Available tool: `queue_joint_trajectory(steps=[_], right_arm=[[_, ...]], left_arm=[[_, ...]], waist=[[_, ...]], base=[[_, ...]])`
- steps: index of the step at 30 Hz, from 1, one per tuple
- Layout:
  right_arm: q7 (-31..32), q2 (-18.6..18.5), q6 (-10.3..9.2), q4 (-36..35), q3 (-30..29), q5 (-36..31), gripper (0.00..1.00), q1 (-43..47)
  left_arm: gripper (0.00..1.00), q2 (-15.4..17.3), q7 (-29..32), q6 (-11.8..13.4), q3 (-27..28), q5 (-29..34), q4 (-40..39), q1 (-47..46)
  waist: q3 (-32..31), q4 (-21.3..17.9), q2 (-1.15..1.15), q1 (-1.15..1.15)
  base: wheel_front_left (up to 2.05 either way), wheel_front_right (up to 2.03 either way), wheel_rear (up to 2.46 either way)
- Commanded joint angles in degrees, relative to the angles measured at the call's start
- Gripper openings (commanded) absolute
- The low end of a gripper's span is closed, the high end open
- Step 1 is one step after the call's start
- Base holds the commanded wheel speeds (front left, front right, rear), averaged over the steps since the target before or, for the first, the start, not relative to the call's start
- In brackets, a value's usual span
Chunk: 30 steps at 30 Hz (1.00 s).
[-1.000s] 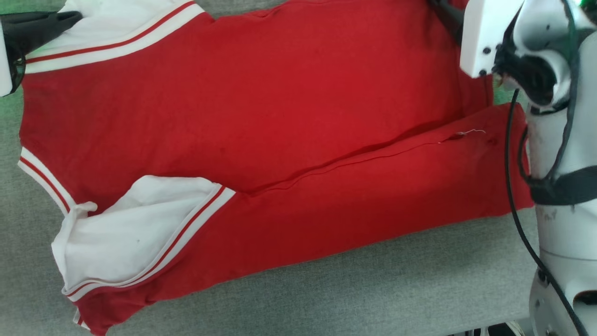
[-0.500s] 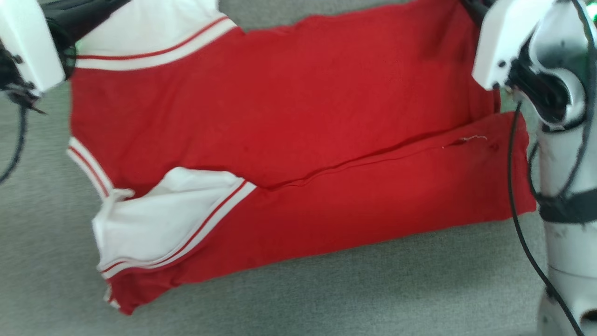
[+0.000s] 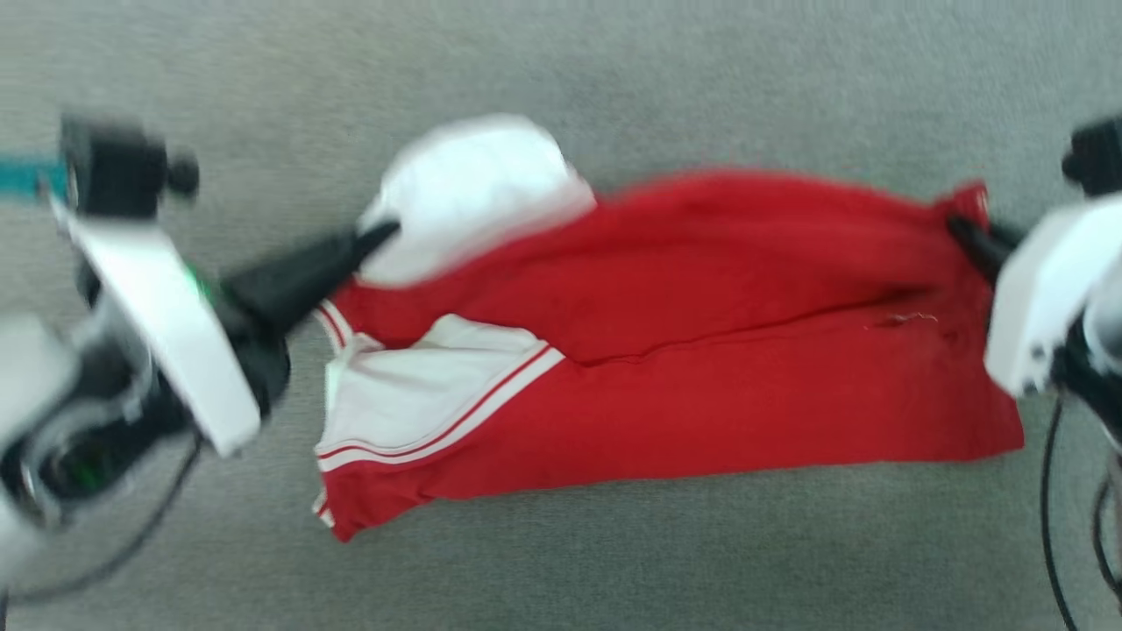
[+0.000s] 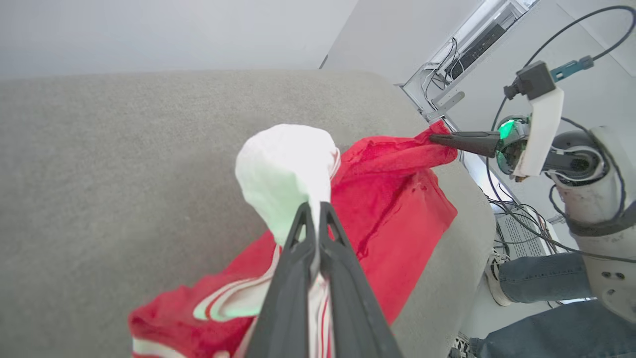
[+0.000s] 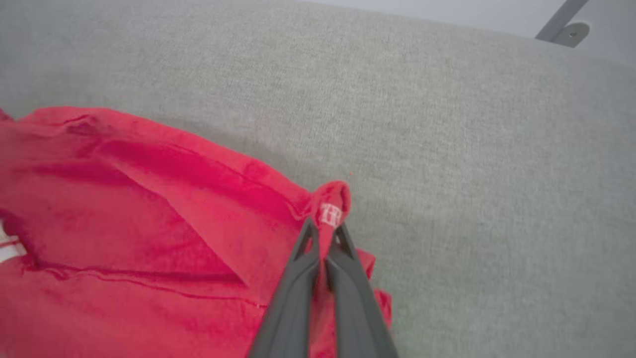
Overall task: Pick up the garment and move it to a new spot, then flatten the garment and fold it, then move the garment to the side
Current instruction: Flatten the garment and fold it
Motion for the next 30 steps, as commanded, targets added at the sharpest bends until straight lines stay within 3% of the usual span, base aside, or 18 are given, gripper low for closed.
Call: queue_joint_trajectory(steps=[1,6,12,27,28,29,30], right_arm=[[0.8,-0.6,-0.05,-1.8,-0.7,0.8,0.00,2.4],[1.6,0.1,-0.05,-8.6,-6.1,2.5,0.00,12.0],[-0.9,2.1,-0.05,-10.8,-9.3,2.9,0.00,19.1],[-11.7,5.1,-0.05,2.3,-6.4,-0.5,0.00,15.0],[-12.2,5.1,-0.05,2.8,-6.1,-0.4,0.00,14.7],[-12.7,4.8,-0.05,2.9,-5.9,-0.3,0.32,14.6],[-13.1,4.4,-0.05,2.9,-5.9,-0.3,0.84,14.6]], left_arm=[[0.00,0.7,-2.4,0.1,-0.3,0.4,-1.5,2.4],[0.00,3.2,-12.1,0.1,-3.4,1.7,-5.3,12.1],[0.00,1.9,-16.5,0.1,-6.5,2.2,-3.6,18.9],[0.00,-7.0,-17.9,0.1,-8.8,4.6,10.2,18.1],[0.09,-7.2,-18.0,0.1,-8.8,4.8,10.7,18.0],[0.36,-7.5,-18.1,0.1,-8.4,4.7,11.0,18.2],[0.60,-7.6,-18.2,0.1,-7.9,4.9,11.1,18.4]], waist=[[-1.6,1.4,0.00,0.00],[-2.2,2.0,0.00,0.00],[-1.5,2.3,0.00,0.00],[0.3,1.0,0.00,0.00],[0.2,1.0,0.00,0.00],[0.1,1.0,0.00,0.00],[-0.1,1.0,0.00,0.00]], base=[[0.00,0.00,0.00],[0.00,0.00,0.00],[0.00,0.00,0.00],[0.00,0.00,0.00],[0.00,0.00,0.00],[0.00,0.00,0.00],[0.00,0.00,0.00]])
